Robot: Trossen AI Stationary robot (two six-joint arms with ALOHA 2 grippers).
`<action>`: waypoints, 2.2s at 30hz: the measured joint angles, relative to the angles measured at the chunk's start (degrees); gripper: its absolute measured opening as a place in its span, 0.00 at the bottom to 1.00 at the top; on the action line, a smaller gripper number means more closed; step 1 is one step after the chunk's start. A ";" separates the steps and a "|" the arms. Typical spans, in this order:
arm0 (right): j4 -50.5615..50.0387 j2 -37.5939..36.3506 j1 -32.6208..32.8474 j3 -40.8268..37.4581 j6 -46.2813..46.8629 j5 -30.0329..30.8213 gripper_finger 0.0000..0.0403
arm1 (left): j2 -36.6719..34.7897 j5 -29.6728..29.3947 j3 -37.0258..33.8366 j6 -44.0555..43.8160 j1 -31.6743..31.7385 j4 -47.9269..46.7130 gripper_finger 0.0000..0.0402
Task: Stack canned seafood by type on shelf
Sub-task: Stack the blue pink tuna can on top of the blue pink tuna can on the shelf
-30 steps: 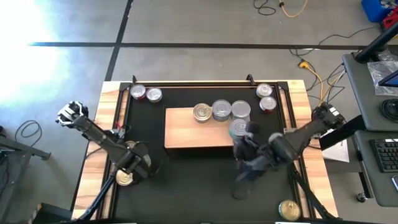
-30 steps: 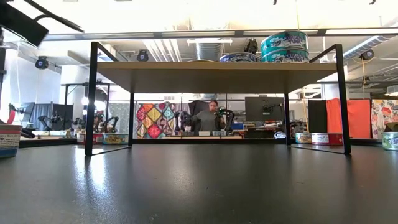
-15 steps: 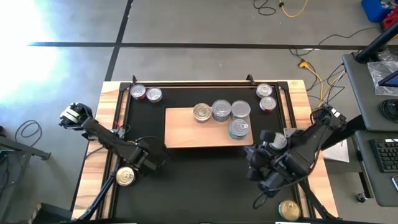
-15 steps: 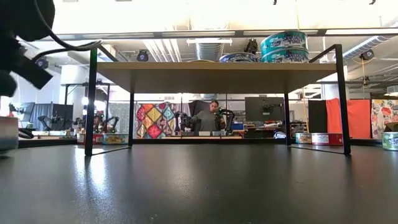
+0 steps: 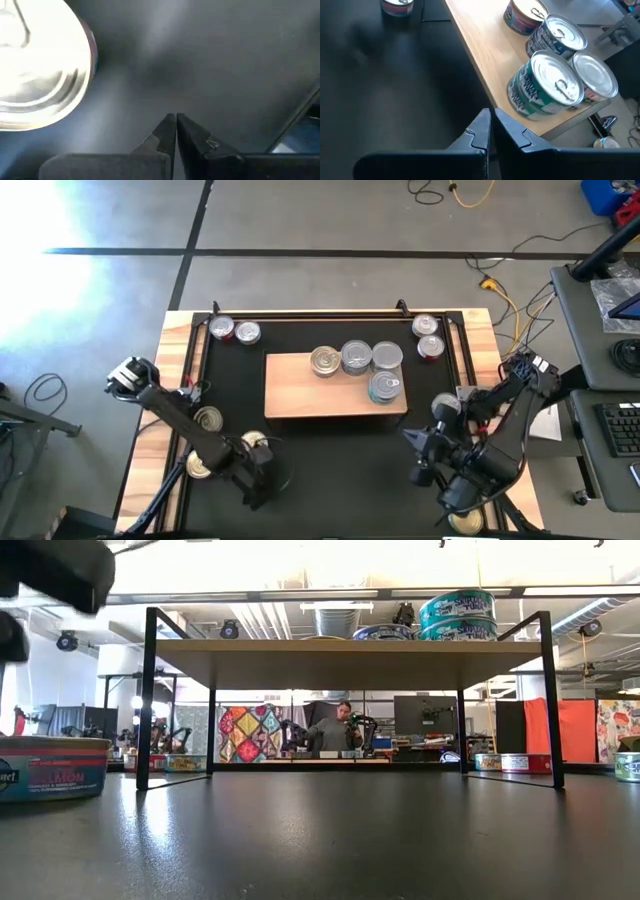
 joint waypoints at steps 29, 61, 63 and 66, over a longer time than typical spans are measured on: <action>5.50 3.63 8.08 -8.25 26.88 0.96 0.03 | 6.50 -15.35 4.80 13.38 2.27 -3.50 0.00; 28.28 5.68 1.72 -8.44 2.84 -10.14 0.03 | 19.35 -15.41 33.74 33.38 2.40 -14.57 0.49; 27.93 5.66 0.57 -8.29 2.75 -10.94 0.03 | 17.83 -13.05 31.98 34.90 2.38 -14.35 0.53; 28.10 5.57 -1.74 -7.50 2.69 -13.79 0.03 | 16.10 -8.94 29.14 34.07 2.08 -14.08 0.56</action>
